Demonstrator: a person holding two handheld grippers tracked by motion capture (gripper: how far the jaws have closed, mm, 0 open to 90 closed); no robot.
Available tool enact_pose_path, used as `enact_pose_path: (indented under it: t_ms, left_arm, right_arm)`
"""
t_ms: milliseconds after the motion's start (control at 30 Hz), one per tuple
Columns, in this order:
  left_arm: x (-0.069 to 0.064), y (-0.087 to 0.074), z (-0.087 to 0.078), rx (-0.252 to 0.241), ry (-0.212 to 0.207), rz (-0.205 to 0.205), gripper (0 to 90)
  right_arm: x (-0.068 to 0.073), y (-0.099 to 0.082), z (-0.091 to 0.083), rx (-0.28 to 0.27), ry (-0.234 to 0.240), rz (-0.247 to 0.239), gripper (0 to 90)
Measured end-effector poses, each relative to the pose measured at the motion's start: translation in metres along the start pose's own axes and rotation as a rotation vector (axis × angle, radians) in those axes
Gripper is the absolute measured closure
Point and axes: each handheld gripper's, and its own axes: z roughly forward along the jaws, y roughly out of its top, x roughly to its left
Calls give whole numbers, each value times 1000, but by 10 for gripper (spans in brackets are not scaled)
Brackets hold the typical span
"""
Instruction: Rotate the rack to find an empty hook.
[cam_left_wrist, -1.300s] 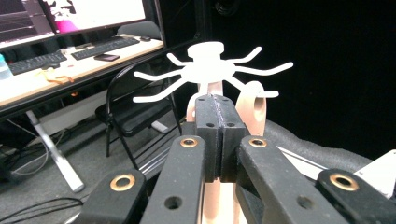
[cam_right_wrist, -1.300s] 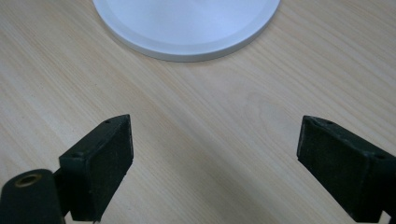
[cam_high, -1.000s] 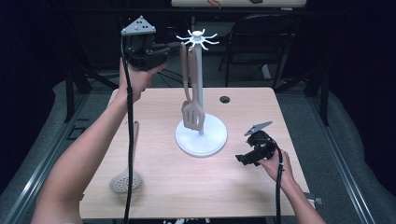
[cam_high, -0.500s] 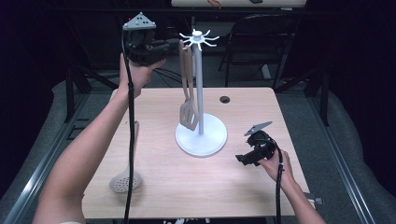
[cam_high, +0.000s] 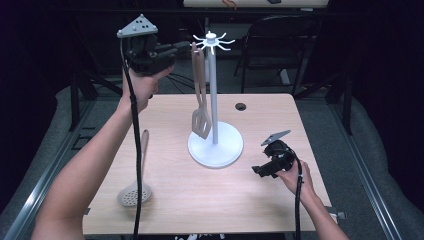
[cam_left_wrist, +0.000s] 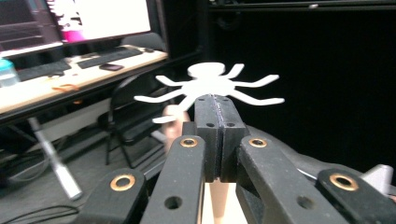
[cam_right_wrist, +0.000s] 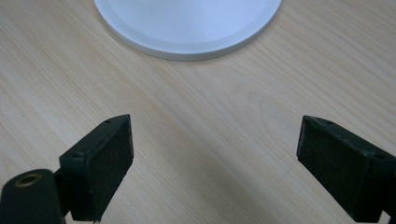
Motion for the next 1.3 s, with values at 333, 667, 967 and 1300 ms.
enact_pose_path:
  t_ms: [333,667,967,1300]
  left_arm:
    - [-7,-1,13,49,3,43,900]
    - [0,-3,15,60,33,35,900]
    - [7,-2,18,67,47,23,900]
    - [10,0,21,77,56,22,900]
  right_arm:
    - [0,0,0,5,1,-1,104]
    - [0,0,0,6,1,0,104]
    - [0,0,1,3,2,1,105]
    - [0,0,0,7,2,-3,104]
